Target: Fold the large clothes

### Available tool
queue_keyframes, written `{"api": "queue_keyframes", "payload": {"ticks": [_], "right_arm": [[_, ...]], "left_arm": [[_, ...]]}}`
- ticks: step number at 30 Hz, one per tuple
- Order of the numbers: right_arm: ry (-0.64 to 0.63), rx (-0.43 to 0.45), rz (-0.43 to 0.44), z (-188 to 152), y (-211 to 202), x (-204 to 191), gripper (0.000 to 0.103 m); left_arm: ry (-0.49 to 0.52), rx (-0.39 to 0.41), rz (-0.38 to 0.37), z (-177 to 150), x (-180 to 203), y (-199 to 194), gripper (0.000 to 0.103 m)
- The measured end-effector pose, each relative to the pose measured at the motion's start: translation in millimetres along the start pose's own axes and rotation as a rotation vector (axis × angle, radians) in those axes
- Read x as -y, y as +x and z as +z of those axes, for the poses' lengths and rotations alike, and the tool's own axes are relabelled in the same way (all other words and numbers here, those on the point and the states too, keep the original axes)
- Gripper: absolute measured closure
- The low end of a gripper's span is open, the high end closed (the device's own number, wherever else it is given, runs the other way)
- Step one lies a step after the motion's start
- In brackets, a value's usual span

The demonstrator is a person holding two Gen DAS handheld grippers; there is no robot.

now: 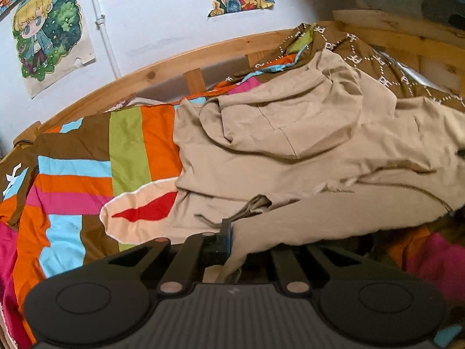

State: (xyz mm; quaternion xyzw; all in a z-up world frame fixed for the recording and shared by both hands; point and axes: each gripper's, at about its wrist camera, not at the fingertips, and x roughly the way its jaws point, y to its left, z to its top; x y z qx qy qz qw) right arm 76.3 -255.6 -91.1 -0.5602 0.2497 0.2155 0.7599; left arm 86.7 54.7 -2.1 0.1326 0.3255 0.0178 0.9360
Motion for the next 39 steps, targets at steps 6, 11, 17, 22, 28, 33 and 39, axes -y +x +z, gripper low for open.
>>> {"api": "queue_keyframes", "payload": {"ticks": [6,11,17,22,28,33,39], "right_arm": [[0.121,0.076,0.020,-6.9,-32.5,29.0,0.102],[0.160,0.116,0.098,-7.5,-90.4,50.0,0.102],[0.259,0.165,0.177,5.9,-131.5,95.8,0.101],[0.377,0.149,0.152,23.8,-79.1,141.4,0.098],[0.560,0.098,0.115,48.3,7.8,181.3,0.096],[0.625,0.012,0.092,65.9,79.0,177.5,0.082],[0.888,0.176,0.213,48.9,91.5,188.9,0.032]], "left_arm": [[0.049,0.053,-0.042,-25.2,10.6,-30.6,0.102],[0.080,0.047,-0.120,-22.5,-9.0,-75.3,0.102],[0.172,-0.039,-0.201,8.9,-24.0,-110.3,0.101],[0.246,-0.067,-0.144,55.8,-25.8,-72.4,0.101],[0.202,-0.118,-0.071,101.5,-38.1,15.5,0.100],[0.104,-0.185,-0.113,109.4,-63.3,87.6,0.081],[-0.226,-0.181,-0.255,95.0,-120.3,103.5,0.016]]}}
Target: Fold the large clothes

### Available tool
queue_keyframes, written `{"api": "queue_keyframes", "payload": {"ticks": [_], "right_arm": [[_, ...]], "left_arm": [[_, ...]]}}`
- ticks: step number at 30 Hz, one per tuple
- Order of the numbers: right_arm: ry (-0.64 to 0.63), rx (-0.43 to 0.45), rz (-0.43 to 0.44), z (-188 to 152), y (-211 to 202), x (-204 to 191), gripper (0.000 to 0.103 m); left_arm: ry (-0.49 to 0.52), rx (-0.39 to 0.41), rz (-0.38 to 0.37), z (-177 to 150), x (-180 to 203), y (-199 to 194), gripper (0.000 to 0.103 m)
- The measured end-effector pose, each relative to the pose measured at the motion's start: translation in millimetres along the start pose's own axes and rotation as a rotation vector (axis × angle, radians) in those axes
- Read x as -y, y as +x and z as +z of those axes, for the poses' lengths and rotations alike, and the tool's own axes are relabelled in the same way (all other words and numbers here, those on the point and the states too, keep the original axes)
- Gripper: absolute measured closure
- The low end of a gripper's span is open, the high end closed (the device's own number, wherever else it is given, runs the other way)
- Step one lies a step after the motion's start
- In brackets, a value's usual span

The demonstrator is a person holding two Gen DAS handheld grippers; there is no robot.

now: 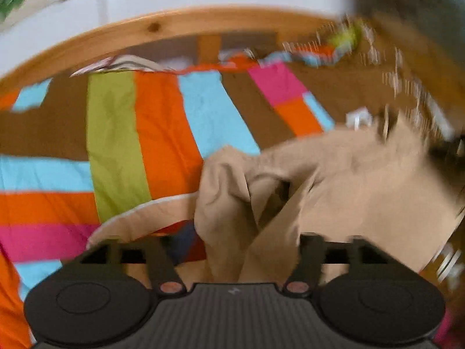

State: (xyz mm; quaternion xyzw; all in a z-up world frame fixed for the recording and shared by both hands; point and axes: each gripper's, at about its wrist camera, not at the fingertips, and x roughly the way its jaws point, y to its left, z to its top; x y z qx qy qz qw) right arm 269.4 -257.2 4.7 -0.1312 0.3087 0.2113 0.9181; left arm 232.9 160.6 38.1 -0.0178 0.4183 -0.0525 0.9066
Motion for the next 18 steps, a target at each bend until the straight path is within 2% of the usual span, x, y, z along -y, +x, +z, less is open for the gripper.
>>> {"api": "queue_keyframes", "payload": {"ticks": [1,2,3,6,8,10,13,16,18], "right_arm": [[0.024,0.037,0.030,0.8,-5.1,0.7,0.021],[0.043,0.075,0.062,0.8,-11.5,1.4,0.018],[0.057,0.101,0.083,0.8,-16.2,1.9,0.018],[0.122,0.170,0.103,-1.5,-36.2,3.0,0.010],[0.182,0.217,0.104,-9.6,-53.0,8.2,0.001],[0.213,0.235,0.074,-24.8,-69.5,10.7,0.001],[0.170,0.217,0.026,-55.8,-84.8,9.8,0.001],[0.052,0.095,-0.026,-70.1,-73.7,2.6,0.003],[-0.031,0.060,-0.060,-72.5,-62.7,-4.1,0.008]], "left_arm": [[-0.043,0.039,-0.014,-3.2,-7.6,-7.4,0.004],[-0.092,0.081,-0.026,-6.0,-16.1,-15.1,0.002],[-0.152,0.118,-0.045,-8.9,-26.3,-24.0,0.002],[-0.282,0.160,-0.082,-12.6,-50.3,-42.4,0.001],[-0.307,0.205,-0.074,-21.0,-54.4,-58.9,0.001],[-0.274,0.229,-0.082,-34.1,-50.3,-72.7,0.001],[-0.181,0.204,-0.087,-60.4,-27.1,-84.4,0.001],[-0.057,0.147,-0.104,-91.5,3.6,-86.6,0.001],[0.017,0.113,-0.088,-110.7,24.6,-77.3,0.001]]}}
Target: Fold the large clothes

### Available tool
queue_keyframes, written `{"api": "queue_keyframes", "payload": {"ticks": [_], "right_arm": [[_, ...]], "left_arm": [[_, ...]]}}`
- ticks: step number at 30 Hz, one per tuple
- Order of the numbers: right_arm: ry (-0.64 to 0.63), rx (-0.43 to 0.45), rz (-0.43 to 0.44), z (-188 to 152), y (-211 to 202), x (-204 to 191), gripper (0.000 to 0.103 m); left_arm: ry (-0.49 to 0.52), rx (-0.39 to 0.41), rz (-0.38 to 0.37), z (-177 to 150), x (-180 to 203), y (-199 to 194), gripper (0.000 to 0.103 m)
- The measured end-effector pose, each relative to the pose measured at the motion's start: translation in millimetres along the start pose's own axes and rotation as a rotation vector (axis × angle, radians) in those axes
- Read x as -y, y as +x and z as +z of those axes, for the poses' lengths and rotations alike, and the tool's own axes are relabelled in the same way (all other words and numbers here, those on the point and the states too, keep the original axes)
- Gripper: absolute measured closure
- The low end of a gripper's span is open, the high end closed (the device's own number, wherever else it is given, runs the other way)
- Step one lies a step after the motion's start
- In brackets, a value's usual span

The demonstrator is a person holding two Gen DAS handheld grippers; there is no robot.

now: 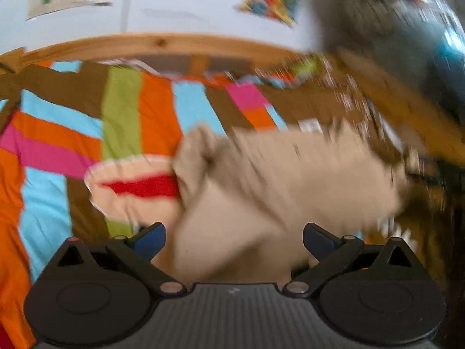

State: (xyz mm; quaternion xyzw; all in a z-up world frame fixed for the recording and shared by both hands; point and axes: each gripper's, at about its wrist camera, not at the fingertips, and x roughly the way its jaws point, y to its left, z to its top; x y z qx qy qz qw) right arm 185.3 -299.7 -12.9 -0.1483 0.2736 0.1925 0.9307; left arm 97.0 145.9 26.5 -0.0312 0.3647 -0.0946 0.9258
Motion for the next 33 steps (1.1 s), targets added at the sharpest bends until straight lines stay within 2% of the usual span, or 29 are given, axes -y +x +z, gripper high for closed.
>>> {"api": "queue_keyframes", "payload": {"ticks": [2,3,4,5,7,9,11,13,15,16,17,18,19,21,23,25,28,31,33], "right_arm": [[-0.034,0.014,-0.025,-2.3,7.6,-5.1,0.018],[-0.025,0.026,-0.030,-3.1,10.7,-5.0,0.021],[0.002,0.041,-0.035,-3.5,13.7,-2.4,0.029],[0.039,0.061,-0.036,-4.6,15.0,2.6,0.041],[0.143,0.120,-0.036,-5.5,15.0,16.1,0.053],[0.249,0.184,-0.040,-7.1,15.7,30.6,0.055],[0.321,0.206,-0.079,-7.3,21.5,41.9,0.062],[0.361,0.197,-0.113,-12.3,27.6,49.0,0.062],[0.387,0.160,-0.126,-18.0,34.8,55.0,0.063],[0.395,0.152,-0.128,-20.1,36.6,57.1,0.063],[0.404,0.152,-0.130,-21.3,37.0,58.4,0.063],[0.411,0.154,-0.123,-21.8,36.7,59.7,0.063],[0.415,0.157,-0.116,-22.1,35.7,60.7,0.062],[0.399,0.159,-0.101,-21.5,31.4,59.2,0.060],[0.365,0.146,-0.074,-20.3,25.7,53.2,0.044],[0.323,0.132,-0.060,-18.2,17.7,44.2,0.031],[0.258,0.114,-0.051,-12.7,9.9,31.0,0.021],[0.236,0.103,-0.040,-12.8,10.5,24.2,0.018],[0.238,0.085,-0.042,-14.7,13.0,23.5,0.018]], "left_arm": [[0.060,-0.015,0.025,-13.1,14.5,10.9,0.003],[0.086,-0.020,0.055,-18.1,20.2,16.4,0.008],[0.100,-0.022,0.087,-20.8,23.5,21.1,0.014],[0.098,-0.026,0.111,-20.0,23.8,24.8,0.017],[0.033,0.002,0.112,-12.9,14.4,26.9,0.024],[-0.067,0.071,0.124,-4.4,-0.6,22.5,0.024],[-0.172,0.123,0.191,4.0,-19.4,22.0,0.025],[-0.268,0.137,0.262,9.7,-39.8,24.9,0.027],[-0.372,0.114,0.355,11.0,-60.6,31.7,0.027],[-0.417,0.108,0.359,9.9,-68.7,31.6,0.027],[-0.465,0.122,0.332,7.1,-75.2,26.7,0.027],[-0.503,0.149,0.294,3.0,-77.9,19.7,0.022],[-0.513,0.165,0.264,-0.2,-77.0,13.7,0.014],[-0.463,0.200,0.244,-6.0,-64.0,0.9,0.006],[-0.377,0.216,0.214,-11.9,-47.4,-8.5,0.002],[-0.309,0.196,0.178,-16.6,-31.3,-9.3,0.001],[-0.196,0.137,0.119,-31.1,-3.0,-3.1,0.001],[-0.075,0.080,0.177,-43.5,20.0,14.9,0.002],[-0.003,0.052,0.282,-42.2,27.9,29.8,0.009]]}}
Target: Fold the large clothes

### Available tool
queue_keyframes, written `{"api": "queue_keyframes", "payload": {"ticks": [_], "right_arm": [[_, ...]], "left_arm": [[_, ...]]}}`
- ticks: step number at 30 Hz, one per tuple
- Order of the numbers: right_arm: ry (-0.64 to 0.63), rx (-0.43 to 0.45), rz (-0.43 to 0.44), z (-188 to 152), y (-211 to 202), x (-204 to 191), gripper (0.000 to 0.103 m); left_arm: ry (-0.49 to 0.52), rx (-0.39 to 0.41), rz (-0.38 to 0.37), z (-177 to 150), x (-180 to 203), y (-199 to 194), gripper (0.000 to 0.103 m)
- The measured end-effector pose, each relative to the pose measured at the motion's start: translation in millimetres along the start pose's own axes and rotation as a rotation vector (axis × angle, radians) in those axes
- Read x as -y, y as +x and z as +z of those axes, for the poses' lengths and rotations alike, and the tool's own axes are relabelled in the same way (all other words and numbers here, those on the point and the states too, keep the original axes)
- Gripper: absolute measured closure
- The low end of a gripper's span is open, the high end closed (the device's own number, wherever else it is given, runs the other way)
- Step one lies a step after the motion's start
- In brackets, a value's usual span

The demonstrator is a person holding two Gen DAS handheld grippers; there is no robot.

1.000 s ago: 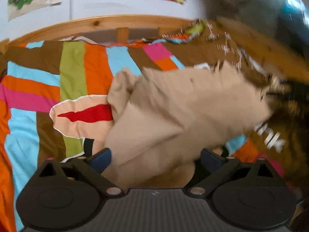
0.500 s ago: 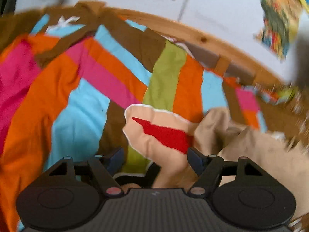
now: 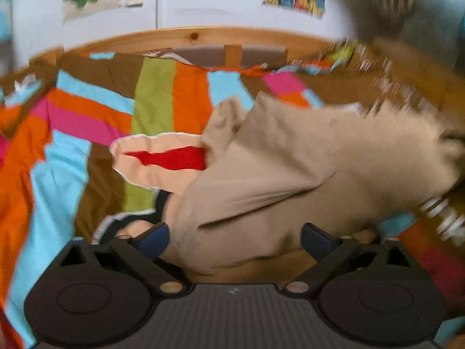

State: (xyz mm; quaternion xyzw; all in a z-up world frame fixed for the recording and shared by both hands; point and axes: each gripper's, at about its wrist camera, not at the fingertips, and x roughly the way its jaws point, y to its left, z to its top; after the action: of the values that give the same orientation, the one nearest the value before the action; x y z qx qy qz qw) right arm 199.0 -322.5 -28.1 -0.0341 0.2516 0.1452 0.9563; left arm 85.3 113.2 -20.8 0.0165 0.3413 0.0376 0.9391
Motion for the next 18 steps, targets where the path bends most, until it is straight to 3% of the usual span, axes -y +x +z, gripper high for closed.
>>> {"api": "queue_keyframes", "payload": {"ticks": [3,8,12,15,18], "right_arm": [[0.011,-0.020,-0.007,-3.6,4.0,1.5,0.018],[0.019,-0.043,-0.022,-8.8,10.9,4.2,0.017],[0.017,-0.050,-0.034,-12.3,14.5,4.8,0.010],[0.024,-0.051,-0.034,-13.1,14.2,6.4,0.007],[0.038,-0.044,-0.036,-10.1,8.6,7.6,0.005]], "left_arm": [[-0.024,0.023,0.062,10.3,-2.4,10.7,0.013],[-0.257,0.095,0.108,29.7,-41.4,12.2,0.013],[-0.462,0.027,0.183,30.7,-84.0,26.4,0.011],[-0.532,-0.038,0.213,19.2,-99.1,30.1,0.011],[-0.568,-0.024,0.178,6.0,-99.2,16.9,0.008]]}}
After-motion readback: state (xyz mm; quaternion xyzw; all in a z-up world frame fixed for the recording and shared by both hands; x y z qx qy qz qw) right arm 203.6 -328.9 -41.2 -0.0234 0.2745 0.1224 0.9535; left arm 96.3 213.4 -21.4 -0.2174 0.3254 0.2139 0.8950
